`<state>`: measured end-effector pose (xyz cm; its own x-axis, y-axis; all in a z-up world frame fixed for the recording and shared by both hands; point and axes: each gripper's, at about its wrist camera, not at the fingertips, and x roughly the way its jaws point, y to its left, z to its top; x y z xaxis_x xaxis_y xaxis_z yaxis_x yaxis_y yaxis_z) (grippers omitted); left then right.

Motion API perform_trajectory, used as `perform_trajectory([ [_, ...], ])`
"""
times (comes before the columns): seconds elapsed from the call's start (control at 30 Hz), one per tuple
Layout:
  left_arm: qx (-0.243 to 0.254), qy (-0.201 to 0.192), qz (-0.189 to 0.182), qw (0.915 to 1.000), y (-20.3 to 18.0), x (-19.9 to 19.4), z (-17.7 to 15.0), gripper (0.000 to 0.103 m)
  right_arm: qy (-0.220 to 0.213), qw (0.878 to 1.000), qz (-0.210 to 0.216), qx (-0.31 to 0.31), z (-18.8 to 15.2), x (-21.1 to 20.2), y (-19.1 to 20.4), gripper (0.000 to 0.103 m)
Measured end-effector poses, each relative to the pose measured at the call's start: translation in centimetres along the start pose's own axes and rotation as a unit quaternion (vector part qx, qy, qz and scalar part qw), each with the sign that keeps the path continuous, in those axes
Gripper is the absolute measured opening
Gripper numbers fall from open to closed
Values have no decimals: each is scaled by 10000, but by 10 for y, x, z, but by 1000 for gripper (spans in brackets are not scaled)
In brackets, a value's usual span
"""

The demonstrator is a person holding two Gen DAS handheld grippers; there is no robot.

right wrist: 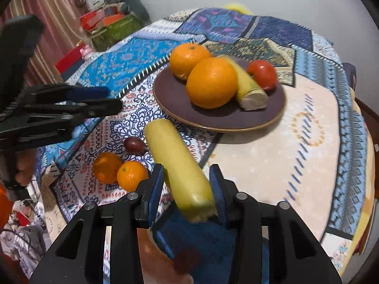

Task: Organize fruits
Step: 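Grasp the second yellow cylinder lying on the quilt with the right gripper, then lift the cylinder with the right gripper while the left gripper grasps a mandarin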

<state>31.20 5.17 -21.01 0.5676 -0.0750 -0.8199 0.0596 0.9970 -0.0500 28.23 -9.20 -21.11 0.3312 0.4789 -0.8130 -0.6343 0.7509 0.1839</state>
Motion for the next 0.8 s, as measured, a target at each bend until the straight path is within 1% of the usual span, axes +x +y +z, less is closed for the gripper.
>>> perform_trajectory([
  [0.07, -56, 19, -17, 10000, 4, -4, -6, 55, 17, 10000, 21, -54, 2, 5, 3, 43],
  [0.13, -55, 109, -66, 9999, 3, -5, -12, 57, 51, 10000, 28, -68, 2, 7, 4, 42],
  [0.17, -30, 160, -71, 9998, 2, -5, -15, 60, 70, 10000, 26, -64, 2, 7, 4, 41],
  [0.2, -5, 194, -64, 9998, 0, -6, -18, 65, 85, 9999, 4, -74, 1, 6, 4, 39],
  [0.27, -14, 217, -60, 9997, -3, -7, -23, 70, 98, 9998, -69, -166, -3, 2, 6, 37],
  [0.4, -31, 267, -167, 9995, -11, -10, -33, 72, 116, 9996, -226, -96, -15, -8, 1, 36],
  [0.57, 47, 434, -161, 9989, -19, -6, -49, 72, 137, 9985, -486, 223, -31, -23, -14, 36],
  [0.67, 52, 477, -176, 9987, -21, -5, -59, 72, 218, 9974, -648, 206, -37, -29, -16, 36],
  [0.8, 25, 504, -219, 9985, -23, 0, -64, 71, 103, 9980, -604, 174, -38, -38, -13, 36],
])
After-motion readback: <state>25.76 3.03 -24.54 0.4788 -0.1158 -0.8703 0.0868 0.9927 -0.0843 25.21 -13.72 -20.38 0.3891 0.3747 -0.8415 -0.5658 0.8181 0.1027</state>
